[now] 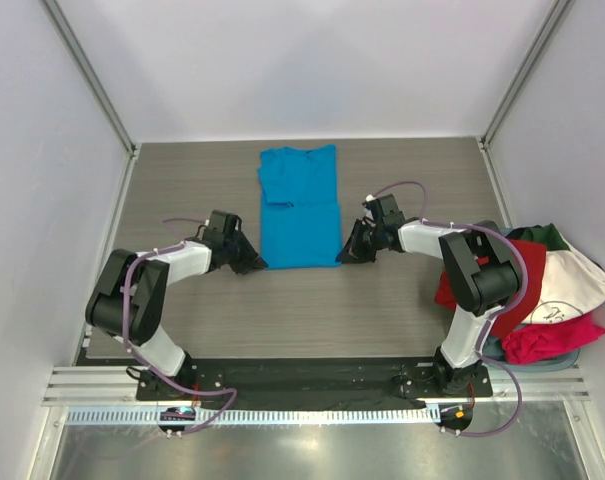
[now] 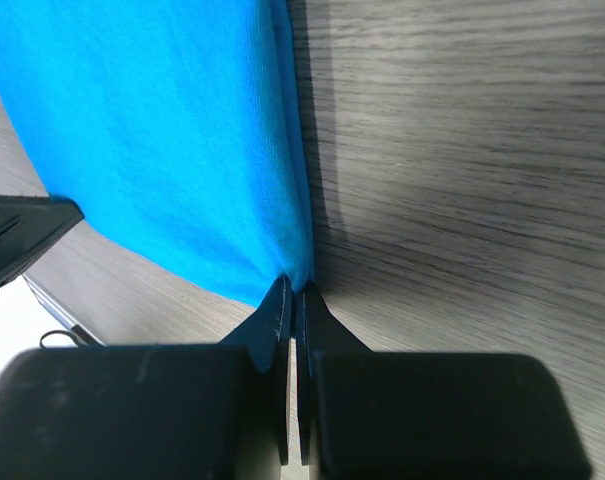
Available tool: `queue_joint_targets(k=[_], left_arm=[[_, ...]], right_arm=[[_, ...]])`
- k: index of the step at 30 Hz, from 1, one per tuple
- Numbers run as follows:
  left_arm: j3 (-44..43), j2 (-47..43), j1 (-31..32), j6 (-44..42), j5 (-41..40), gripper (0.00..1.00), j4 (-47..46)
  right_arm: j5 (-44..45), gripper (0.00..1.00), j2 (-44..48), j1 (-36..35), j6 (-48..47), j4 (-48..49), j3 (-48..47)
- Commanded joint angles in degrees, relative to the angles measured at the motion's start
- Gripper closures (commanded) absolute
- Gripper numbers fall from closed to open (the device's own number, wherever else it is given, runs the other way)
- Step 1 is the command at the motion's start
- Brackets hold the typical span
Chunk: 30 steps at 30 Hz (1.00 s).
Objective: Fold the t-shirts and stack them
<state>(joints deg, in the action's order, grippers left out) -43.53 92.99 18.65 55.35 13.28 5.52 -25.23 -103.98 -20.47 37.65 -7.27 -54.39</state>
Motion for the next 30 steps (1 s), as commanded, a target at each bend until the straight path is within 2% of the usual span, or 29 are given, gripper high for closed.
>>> queue_joint_targets(k=[1, 2, 9, 19, 24, 30], left_arm=[[0.72, 0.96, -0.37, 0.28, 0.17, 0.93, -2.88], [0.81, 0.79, -0.37, 0.37, 0.08, 1.0, -2.97], [2.74, -3.95, -0.37, 0.19, 3.59, 1.0, -2.45], [10.3, -22.4, 4.89, 2.83, 3.42, 1.0, 5.19], [9.61, -32.93, 7.18, 4.94, 2.89, 1.0, 12.04], [5.22, -38.76, 7.71, 5.64, 2.19, 1.0, 18.73]], right_arm=[[-0.43, 0.99, 1.24, -0.27, -0.47, -0.03, 0.78], [-0.6, 0.99, 1.41, -0.27, -0.38, 0.06, 0.86], [-2.8, 0.99, 6.86, -0.36, -0.03, -1.43, 3.32], [-2.19, 0.99, 21.35, -2.12, -2.31, -11.09, 7.1], [-0.87, 0.99, 29.35, -3.26, -2.49, -16.71, 8.6], [1.67, 0.99, 34.99, -3.35, -2.93, -20.94, 7.2]])
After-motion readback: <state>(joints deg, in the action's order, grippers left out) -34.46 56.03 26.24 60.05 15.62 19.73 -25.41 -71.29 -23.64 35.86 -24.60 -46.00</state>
